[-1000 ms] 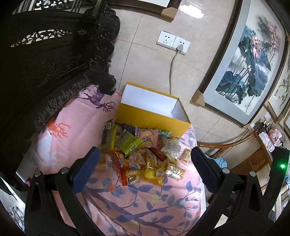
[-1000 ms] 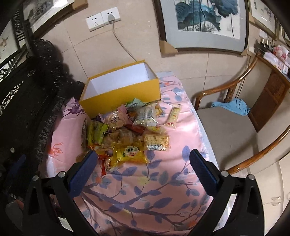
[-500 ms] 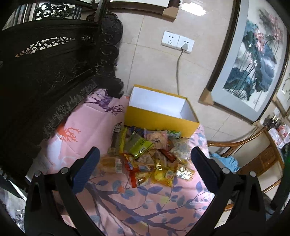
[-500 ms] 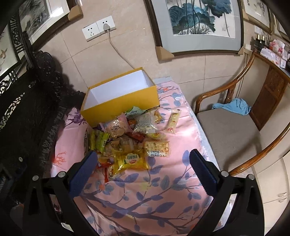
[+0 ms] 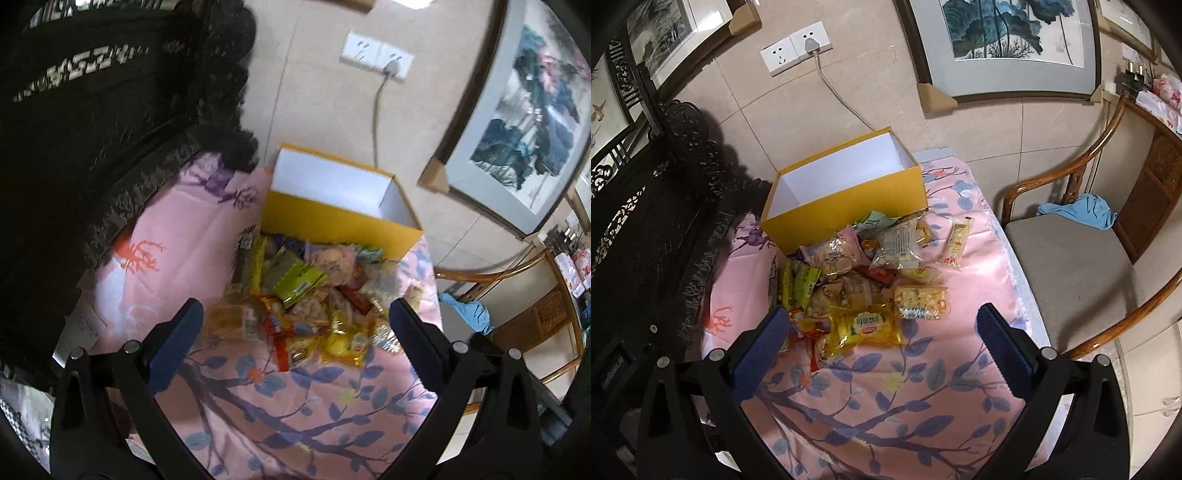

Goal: Organize snacks
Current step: 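Grasp the yellow snack bag with the right gripper while the left grasps a clear bread bag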

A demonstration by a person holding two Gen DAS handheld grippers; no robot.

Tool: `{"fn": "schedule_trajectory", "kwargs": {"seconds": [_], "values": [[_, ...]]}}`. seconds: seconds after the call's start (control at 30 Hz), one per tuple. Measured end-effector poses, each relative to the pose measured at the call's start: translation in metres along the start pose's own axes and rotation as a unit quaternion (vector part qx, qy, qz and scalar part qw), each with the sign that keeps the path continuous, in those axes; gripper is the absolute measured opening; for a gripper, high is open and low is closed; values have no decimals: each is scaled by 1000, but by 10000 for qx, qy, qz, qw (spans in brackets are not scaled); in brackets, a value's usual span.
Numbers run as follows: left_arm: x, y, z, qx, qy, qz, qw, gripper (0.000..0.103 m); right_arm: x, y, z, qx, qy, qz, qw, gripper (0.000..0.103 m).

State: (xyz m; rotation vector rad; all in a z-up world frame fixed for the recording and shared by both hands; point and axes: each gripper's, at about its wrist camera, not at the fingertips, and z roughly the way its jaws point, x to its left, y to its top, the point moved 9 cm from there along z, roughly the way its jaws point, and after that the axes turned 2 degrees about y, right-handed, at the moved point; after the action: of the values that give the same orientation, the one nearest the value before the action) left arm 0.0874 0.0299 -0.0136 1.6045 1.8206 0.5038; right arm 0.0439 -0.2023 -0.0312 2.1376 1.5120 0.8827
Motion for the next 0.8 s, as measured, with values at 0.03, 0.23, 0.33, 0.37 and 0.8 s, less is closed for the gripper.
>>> {"fn": "schedule_trajectory", "kwargs": {"seconds": [0.03, 0.23, 0.33, 0.37, 0.8], "values": [[5, 1, 3, 37, 11, -58, 10000, 101, -2, 2, 0, -48, -27, -61, 10000, 102], [16, -1, 26, 110, 144, 173, 9997, 101, 1, -2, 26, 171, 344, -490, 9981, 102], [19, -6, 41, 113, 313, 574, 9978, 101, 9, -7, 44, 118, 419, -1302, 9905, 102], [22, -11, 49, 162, 347, 675, 9970, 101, 16, -11, 50, 137, 591, -1607, 9851, 102], [51, -74, 137, 1339, 512, 1274, 9814, 101, 82, -110, 213, 1240, 1052, -5937, 7881, 55]]}}
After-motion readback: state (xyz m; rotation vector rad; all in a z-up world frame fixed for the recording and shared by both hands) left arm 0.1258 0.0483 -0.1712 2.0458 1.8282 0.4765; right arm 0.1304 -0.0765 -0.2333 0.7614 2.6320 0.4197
